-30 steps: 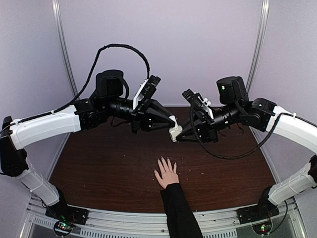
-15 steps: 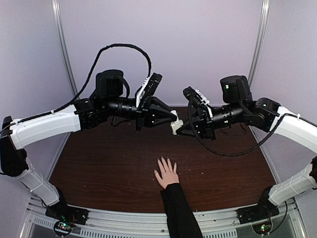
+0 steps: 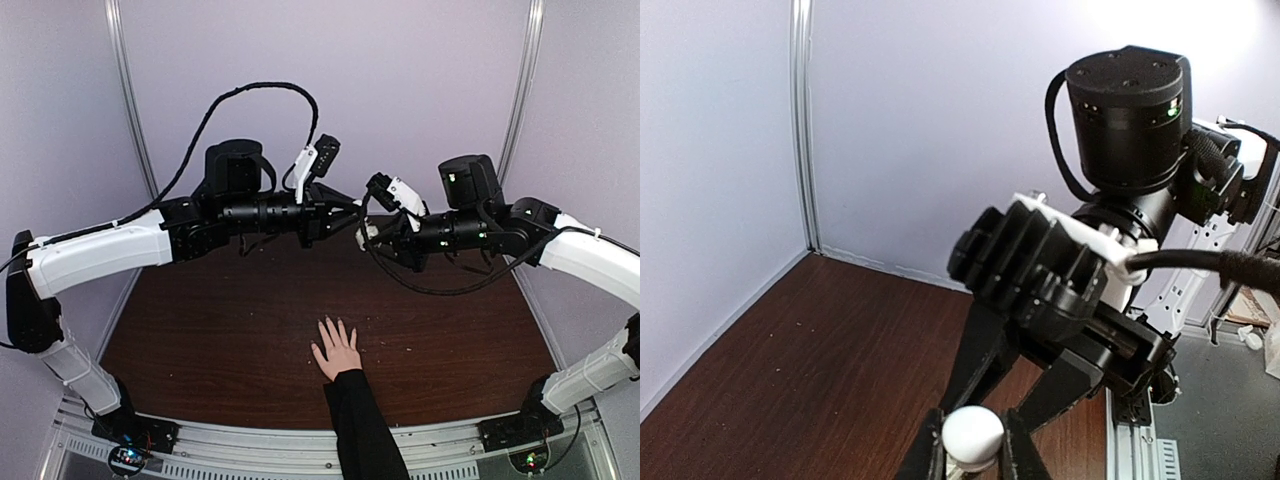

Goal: Paint the nails
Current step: Unscrew the cap of the nail polish bottle, then remove the excess polish from the bottle rim.

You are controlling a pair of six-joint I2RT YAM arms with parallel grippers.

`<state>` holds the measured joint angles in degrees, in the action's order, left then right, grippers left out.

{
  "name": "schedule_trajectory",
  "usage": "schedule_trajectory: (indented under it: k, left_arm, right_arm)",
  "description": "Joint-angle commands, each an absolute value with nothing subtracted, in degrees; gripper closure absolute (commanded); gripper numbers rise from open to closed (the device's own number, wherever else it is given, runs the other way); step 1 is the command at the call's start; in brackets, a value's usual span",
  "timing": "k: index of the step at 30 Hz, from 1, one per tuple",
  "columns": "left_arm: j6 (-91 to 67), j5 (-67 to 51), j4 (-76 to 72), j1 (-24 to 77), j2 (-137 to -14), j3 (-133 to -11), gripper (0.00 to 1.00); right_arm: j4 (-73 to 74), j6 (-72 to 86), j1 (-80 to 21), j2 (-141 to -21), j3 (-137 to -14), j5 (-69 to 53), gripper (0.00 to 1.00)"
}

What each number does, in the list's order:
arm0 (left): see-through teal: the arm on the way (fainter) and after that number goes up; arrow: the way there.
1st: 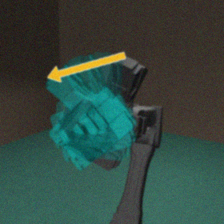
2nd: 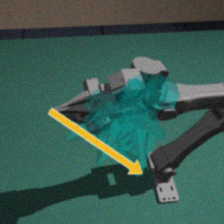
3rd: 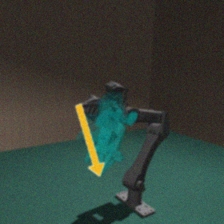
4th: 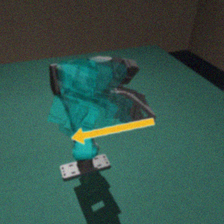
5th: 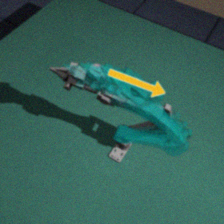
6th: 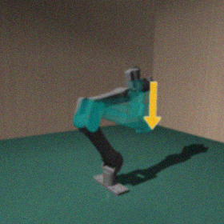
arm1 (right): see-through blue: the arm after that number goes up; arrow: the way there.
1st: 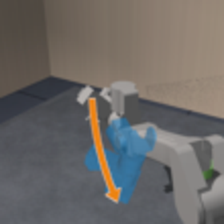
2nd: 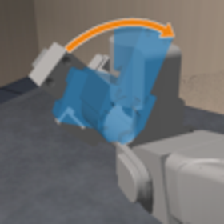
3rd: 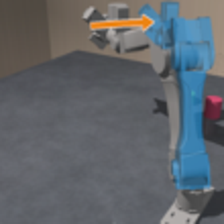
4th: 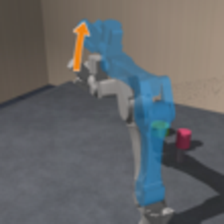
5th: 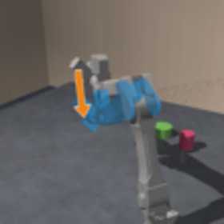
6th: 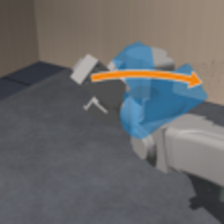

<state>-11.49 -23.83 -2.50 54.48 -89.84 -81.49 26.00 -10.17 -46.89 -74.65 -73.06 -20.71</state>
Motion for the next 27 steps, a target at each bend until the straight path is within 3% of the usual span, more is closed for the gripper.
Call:
schedule_trajectory:
  k: [1,27]
  left_arm:
    - [-12.49,-20.18,-4.06,55.43,-90.95,-83.69,1.0]
    - [-11.12,-17.21,-4.72,55.25,-87.09,-82.49,1.0]
  right_arm:
    - [24.54,-10.1,-47.2,-74.41,-74.64,-17.02,1.0]
    - [22.56,-11.42,-47.2,-71.07,-69.7,-21.74,1.0]
